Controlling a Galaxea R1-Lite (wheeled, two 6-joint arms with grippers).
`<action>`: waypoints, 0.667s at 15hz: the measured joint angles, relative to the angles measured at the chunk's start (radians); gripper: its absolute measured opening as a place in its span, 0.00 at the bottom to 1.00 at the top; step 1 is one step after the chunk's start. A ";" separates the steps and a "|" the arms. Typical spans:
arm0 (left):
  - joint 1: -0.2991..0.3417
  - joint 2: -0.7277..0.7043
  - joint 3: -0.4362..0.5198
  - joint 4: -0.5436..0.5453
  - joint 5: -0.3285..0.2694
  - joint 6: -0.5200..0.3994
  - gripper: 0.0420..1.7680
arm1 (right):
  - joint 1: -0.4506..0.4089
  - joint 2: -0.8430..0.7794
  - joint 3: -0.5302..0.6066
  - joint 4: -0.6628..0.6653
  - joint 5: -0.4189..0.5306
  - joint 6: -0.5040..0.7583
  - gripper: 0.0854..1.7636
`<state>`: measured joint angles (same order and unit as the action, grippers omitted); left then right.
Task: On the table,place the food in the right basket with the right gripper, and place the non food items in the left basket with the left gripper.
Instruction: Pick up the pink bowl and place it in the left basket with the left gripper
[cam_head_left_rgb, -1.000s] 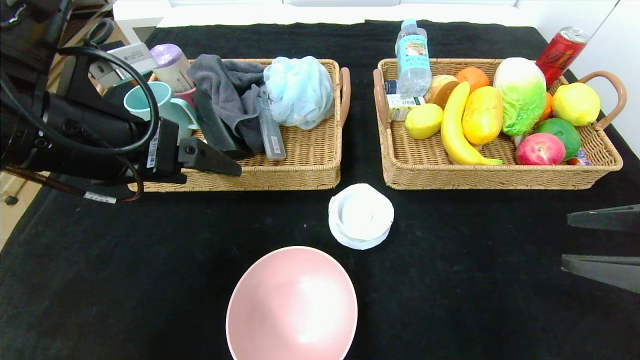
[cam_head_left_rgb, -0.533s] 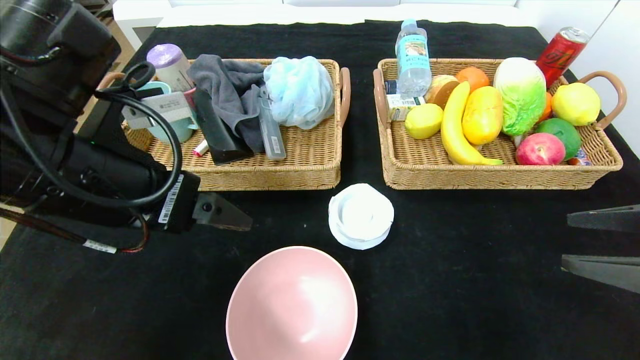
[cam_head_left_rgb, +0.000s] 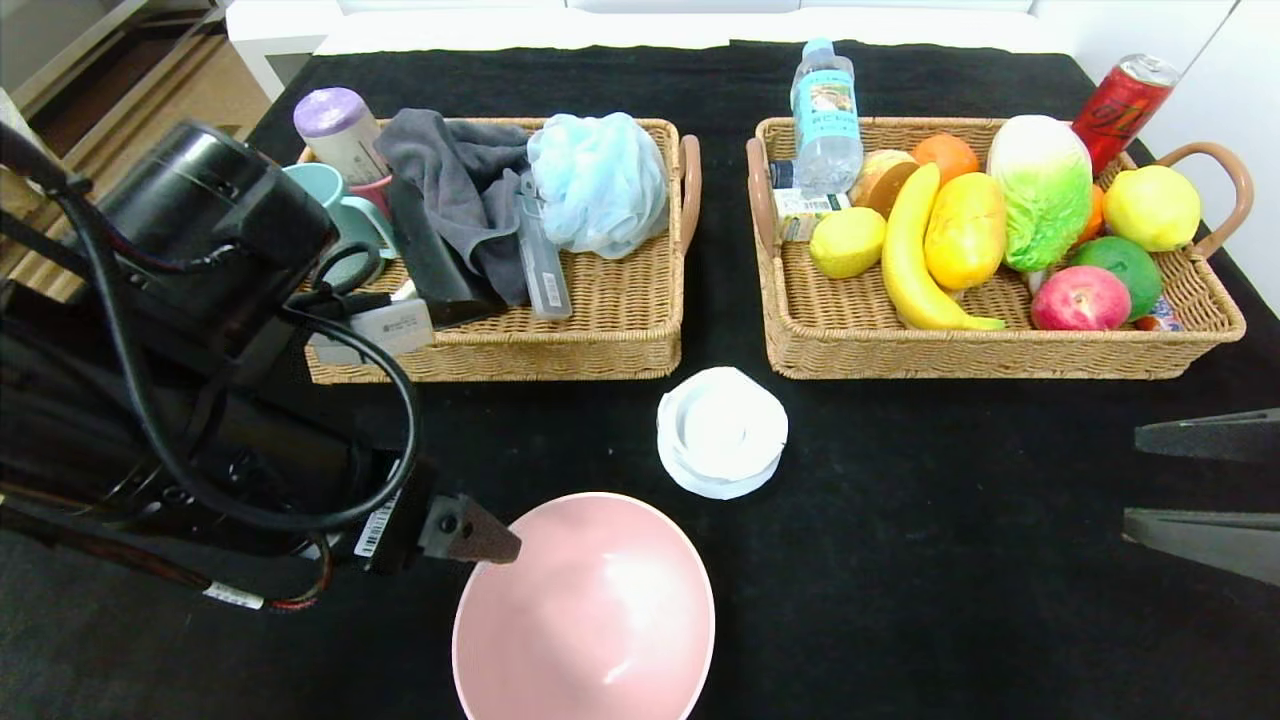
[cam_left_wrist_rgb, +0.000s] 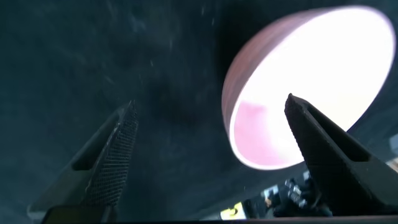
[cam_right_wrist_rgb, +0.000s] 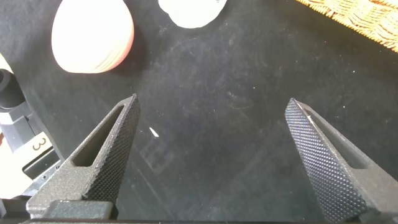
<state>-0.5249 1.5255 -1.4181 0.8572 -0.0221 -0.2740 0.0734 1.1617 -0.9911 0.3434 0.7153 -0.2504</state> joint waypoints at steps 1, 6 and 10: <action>-0.006 0.000 0.023 -0.003 -0.002 0.000 0.97 | 0.000 0.000 0.000 0.000 0.000 0.000 0.97; -0.064 0.016 0.089 -0.046 -0.004 -0.033 0.97 | 0.000 0.001 0.001 0.000 0.000 0.000 0.97; -0.096 0.049 0.123 -0.106 0.000 -0.070 0.97 | 0.000 0.001 0.002 0.000 0.000 0.000 0.97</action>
<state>-0.6204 1.5745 -1.2955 0.7513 -0.0226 -0.3438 0.0734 1.1623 -0.9891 0.3430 0.7149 -0.2506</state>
